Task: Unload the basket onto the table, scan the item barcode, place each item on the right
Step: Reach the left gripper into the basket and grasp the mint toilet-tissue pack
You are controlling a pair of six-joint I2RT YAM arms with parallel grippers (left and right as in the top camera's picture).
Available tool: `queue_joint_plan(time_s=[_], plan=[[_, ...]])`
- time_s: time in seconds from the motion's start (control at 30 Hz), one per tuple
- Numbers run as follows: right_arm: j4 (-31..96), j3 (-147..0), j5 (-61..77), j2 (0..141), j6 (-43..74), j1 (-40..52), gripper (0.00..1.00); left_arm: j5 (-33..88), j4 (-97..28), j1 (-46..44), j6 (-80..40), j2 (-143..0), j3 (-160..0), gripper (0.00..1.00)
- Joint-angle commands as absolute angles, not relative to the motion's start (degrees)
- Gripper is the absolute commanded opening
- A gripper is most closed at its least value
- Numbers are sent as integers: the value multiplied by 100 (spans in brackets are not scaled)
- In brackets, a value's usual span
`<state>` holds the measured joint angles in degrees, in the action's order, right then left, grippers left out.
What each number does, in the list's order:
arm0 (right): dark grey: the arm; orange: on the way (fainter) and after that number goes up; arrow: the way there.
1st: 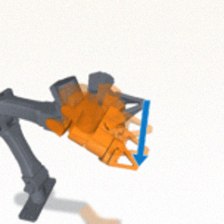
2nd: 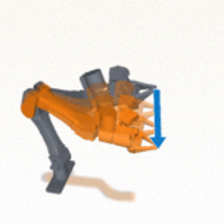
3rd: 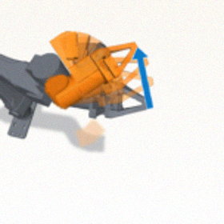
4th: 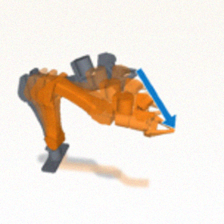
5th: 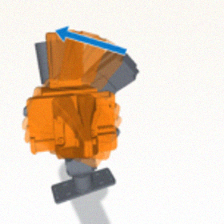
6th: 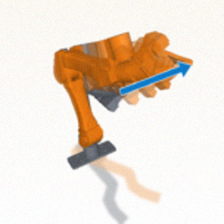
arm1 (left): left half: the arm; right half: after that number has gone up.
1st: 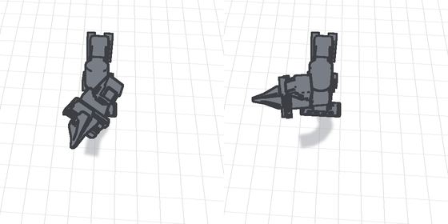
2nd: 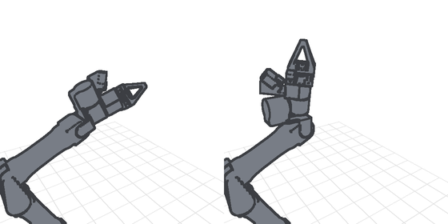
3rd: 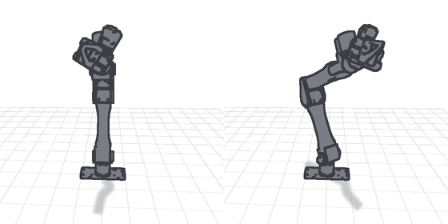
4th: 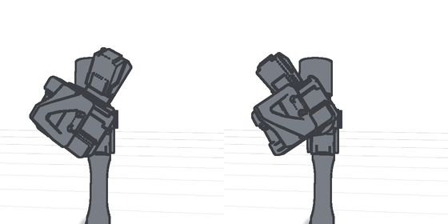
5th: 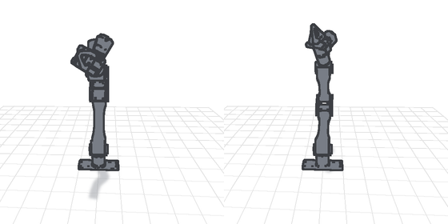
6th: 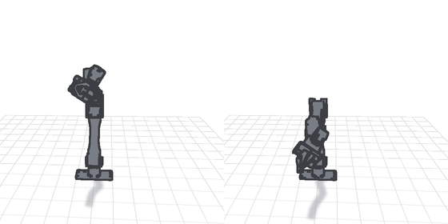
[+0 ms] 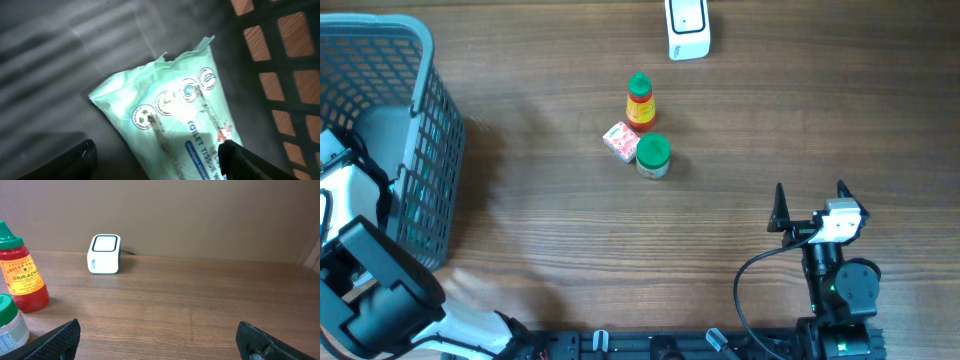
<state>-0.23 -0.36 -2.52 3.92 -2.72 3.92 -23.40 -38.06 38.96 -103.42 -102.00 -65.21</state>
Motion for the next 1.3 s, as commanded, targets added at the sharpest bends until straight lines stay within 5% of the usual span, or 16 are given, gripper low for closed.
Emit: queue_joint_plan(time_s=[0.0,0.13,0.33,0.47,1.27], plan=[[-47,-36,-161,403,-301,368,100,-2132,-3789,3879,-10462,-10457,-6440,78],[-47,-36,-161,403,-301,368,100,-2038,-3791,3874,-10462,-10634,-6438,65],[-47,-36,-161,403,-298,368,100,-2036,-3795,3874,-10374,-10748,-6438,20],[-47,-36,-161,403,-298,368,100,-2034,-3785,3874,-10377,-10694,-6440,4],[-47,-36,-161,403,-298,368,100,-2034,-3553,3874,-9618,-8165,-6499,4]])
